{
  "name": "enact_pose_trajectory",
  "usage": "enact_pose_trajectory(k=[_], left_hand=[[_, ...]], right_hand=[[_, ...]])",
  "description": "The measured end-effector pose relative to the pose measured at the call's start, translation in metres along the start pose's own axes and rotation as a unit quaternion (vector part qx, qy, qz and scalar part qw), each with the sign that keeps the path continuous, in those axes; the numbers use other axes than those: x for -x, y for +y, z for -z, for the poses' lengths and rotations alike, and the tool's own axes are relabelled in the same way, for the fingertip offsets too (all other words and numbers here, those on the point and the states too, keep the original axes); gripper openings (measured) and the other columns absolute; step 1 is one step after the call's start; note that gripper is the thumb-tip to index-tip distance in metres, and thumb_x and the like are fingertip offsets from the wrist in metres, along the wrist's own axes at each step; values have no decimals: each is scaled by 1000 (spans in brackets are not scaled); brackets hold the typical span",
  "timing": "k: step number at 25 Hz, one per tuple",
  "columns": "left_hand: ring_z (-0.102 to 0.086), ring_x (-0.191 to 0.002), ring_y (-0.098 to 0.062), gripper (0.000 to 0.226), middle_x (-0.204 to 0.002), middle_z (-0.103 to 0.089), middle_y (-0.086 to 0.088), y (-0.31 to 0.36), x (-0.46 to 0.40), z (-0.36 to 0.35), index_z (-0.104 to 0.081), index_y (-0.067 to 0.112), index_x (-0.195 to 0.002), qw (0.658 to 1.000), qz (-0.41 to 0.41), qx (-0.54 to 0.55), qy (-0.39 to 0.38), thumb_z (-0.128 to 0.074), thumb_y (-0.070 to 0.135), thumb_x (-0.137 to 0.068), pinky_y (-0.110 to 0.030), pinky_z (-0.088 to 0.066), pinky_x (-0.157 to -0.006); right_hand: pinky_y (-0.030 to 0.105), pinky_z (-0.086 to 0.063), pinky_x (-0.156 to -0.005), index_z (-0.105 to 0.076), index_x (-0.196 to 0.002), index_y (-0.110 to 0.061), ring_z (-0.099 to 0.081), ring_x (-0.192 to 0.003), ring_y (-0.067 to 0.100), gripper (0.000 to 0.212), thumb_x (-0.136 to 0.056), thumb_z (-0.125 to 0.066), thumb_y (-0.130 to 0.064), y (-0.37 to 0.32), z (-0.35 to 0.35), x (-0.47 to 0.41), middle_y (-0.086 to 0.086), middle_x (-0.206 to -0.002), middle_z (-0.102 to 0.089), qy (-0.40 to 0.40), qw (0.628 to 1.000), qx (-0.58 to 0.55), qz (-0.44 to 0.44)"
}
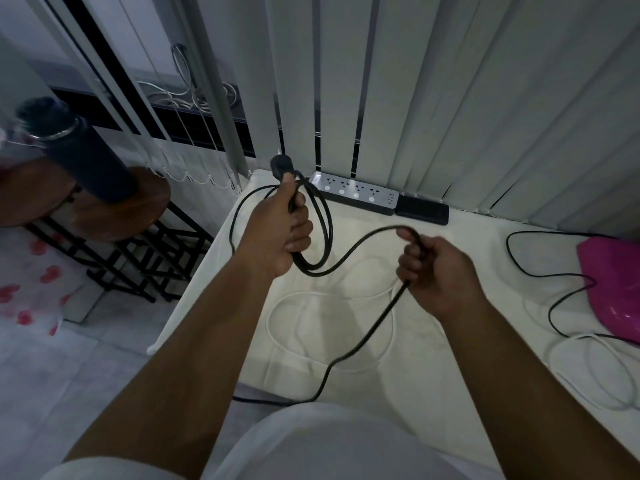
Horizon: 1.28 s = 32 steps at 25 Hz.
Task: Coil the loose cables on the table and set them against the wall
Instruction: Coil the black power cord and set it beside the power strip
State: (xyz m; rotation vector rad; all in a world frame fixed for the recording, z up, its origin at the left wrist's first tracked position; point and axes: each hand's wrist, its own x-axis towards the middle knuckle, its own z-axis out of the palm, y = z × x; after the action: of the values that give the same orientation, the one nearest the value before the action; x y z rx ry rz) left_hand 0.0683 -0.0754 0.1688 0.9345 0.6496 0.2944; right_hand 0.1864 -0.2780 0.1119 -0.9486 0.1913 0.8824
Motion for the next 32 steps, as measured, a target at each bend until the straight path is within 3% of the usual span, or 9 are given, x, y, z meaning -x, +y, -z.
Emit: enact_pose_trajectory(k=[6,10,14,17,21,26,28,30,32], left_hand=[[-24,-34,-7,48,-54,-47,2,-10,3,-16,-61,15,-72,998,20,-52,-9,-44,53,-97,-15,-16,-33],[-26,-36,-6,50,-62,-59,2,-15,3,-24,-71,12,-85,997,26,-73,-22,-44,53,-97,-15,-17,-33],[-24,-37,-6,40,-69,-61,2,-22,4,-29,-75,18,-87,995,30,-71,-57,-50,48,-96,-17,-18,-34],[-23,-37,-5,33,-72,-61,2,-26,5,-28,-70,15,-97,995,31,-56,-76,-51,42,-97,-16,-18,-32],[-26,-35,-5,31,-65,-55,2,-25,3,-26,-64,14,-81,997,27,-2,-70,-54,38,-96,-17,-17,-32],[-41,-48,-5,40,-60,-50,6,-16,2,-25,-58,21,-67,987,56,94,-121,-49,47,-96,-16,-23,-29],[-38,-45,-5,41,-50,-42,9,-17,2,-25,-56,21,-67,976,78,130,-159,-47,49,-96,-17,-23,-32],[-33,-40,-4,44,-44,-36,10,-19,3,-27,-55,20,-66,964,94,164,-189,-45,52,-96,-18,-24,-34],[-29,-38,-4,48,-41,-32,10,-22,3,-28,-52,21,-64,963,98,173,-182,-46,60,-91,-18,-23,-37]], right_hand=[[22,-41,-49,-73,-104,-24,-50,-52,10,28,-100,-50,-10,-6,-50,21,-2,-69,-63,-82,947,260,169],[26,-42,-49,-76,-96,-31,-53,-52,11,26,-96,-59,-12,6,-63,22,-1,-69,-66,-46,926,302,220],[26,-44,-48,-76,-106,-23,-57,-53,13,19,-89,-68,-18,17,-68,20,17,-79,-72,-22,909,327,257],[26,-44,-44,-74,-85,-22,-59,-49,12,5,-82,-75,-25,19,-67,19,5,-71,-73,-2,906,324,274],[27,-45,-42,-57,-78,-19,-62,-46,16,34,-70,-79,-44,30,-59,17,-1,-67,-63,19,917,324,231],[26,-46,-76,-60,-103,-30,-59,-87,-1,33,-84,-63,-57,40,-39,9,-13,-106,-63,147,847,452,238],[32,-52,-80,-61,-108,-23,-66,-89,8,25,-91,-62,-41,35,-36,4,-6,-105,-68,87,875,436,192],[33,-57,-66,-64,-106,-14,-70,-70,15,15,-99,-56,-24,31,-40,4,2,-83,-72,1,947,292,133],[27,-49,-48,-65,-104,-9,-55,-47,13,19,-101,-53,-22,23,-44,5,3,-62,-57,-20,976,188,111]])
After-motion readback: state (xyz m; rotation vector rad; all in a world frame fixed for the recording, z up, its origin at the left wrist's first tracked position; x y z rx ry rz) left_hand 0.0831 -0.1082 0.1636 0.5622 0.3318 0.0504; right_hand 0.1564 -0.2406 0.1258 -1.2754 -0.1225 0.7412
